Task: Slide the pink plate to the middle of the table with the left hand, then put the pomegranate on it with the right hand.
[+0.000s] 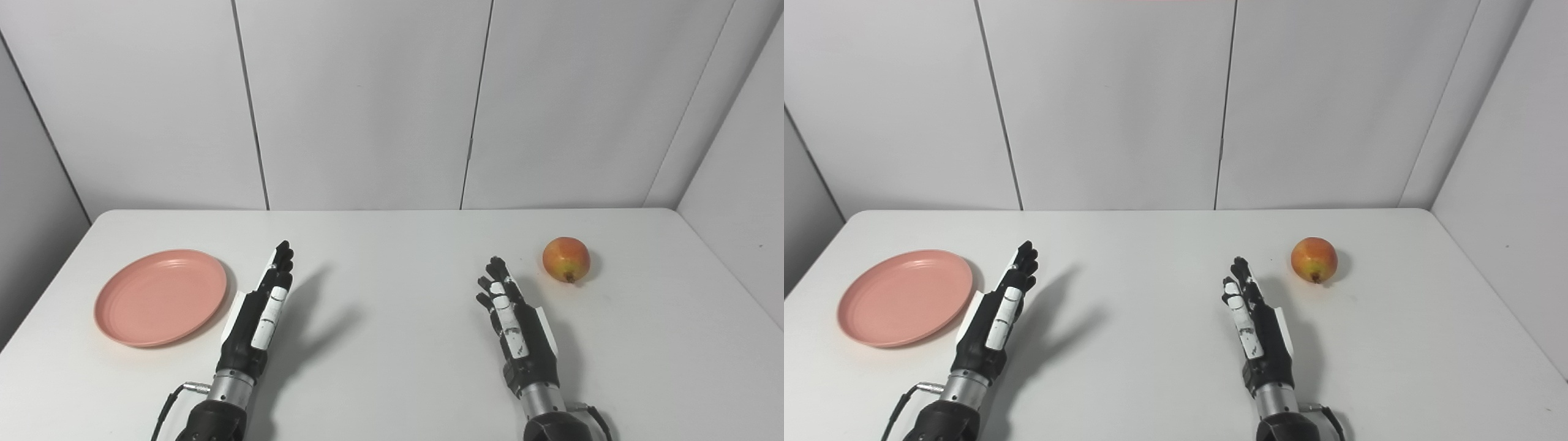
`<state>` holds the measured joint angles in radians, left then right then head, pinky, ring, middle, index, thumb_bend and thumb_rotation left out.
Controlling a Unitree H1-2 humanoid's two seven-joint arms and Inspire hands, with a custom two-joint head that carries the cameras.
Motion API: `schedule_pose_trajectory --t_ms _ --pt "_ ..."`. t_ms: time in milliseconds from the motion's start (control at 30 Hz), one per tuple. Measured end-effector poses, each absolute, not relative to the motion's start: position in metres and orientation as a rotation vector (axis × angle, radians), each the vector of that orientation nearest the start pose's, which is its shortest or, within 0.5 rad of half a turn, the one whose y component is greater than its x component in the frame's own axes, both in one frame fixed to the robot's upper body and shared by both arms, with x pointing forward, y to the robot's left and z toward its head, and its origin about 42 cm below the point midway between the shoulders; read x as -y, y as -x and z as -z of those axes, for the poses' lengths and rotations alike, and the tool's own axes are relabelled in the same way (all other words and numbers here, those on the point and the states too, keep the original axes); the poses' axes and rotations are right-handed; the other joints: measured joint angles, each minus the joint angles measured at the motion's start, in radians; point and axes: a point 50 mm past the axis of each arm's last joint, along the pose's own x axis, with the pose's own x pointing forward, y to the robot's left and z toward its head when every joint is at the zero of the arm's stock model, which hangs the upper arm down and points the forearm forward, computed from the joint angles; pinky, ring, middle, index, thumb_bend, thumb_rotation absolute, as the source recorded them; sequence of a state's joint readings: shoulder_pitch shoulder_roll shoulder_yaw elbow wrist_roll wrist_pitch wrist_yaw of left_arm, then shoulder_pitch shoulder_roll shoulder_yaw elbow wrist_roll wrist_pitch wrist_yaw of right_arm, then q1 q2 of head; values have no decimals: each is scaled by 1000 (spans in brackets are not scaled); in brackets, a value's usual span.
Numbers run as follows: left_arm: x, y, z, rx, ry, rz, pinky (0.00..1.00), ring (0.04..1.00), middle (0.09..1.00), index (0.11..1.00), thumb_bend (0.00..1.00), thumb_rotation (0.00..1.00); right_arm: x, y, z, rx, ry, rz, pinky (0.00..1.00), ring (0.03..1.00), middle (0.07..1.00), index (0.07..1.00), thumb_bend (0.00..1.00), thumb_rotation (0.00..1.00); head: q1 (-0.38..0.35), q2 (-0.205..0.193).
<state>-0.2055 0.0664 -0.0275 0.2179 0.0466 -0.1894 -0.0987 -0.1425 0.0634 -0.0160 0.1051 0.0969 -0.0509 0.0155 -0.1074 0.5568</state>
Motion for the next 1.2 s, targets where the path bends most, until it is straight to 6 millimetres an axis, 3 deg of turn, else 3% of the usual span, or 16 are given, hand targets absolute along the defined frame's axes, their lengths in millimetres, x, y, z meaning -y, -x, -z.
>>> schedule_pose_trajectory --t_ms 867,967,1033,1067,1100,1167,1200 --pt "-201 -340 -106 40 -62 167 1000 1000 1000 1000 617 1000 179 -330 -112 81 -135 -34 920 940 956 941 602 779 -3 5" --pt "-200 -339 -105 38 -61 171 1000 1000 1000 1000 603 1000 179 -330 -112 81 -126 -36 936 954 971 958 584 808 34 -5" --pt "-197 -339 -105 41 -67 179 1000 1000 1000 1000 577 1000 181 -330 -112 81 -118 -40 952 959 982 974 574 819 115 -28" --pt "-197 -339 -105 43 -74 180 1000 1000 1000 1000 576 1000 182 -330 -112 82 -115 -45 953 959 983 974 574 819 115 -28" --pt "-195 -339 -105 48 -85 181 1000 1000 1000 1000 576 1000 183 -329 -112 82 -118 -51 951 956 980 977 543 819 191 -53" --pt "-192 -339 -105 64 -94 188 1000 1000 1000 1000 600 1000 186 -328 -112 83 -120 -65 947 951 978 982 515 825 210 -60" --pt "-190 -339 -104 69 -104 192 1000 1000 1000 1000 615 1000 189 -328 -111 83 -117 -71 955 957 985 991 499 848 260 -81"
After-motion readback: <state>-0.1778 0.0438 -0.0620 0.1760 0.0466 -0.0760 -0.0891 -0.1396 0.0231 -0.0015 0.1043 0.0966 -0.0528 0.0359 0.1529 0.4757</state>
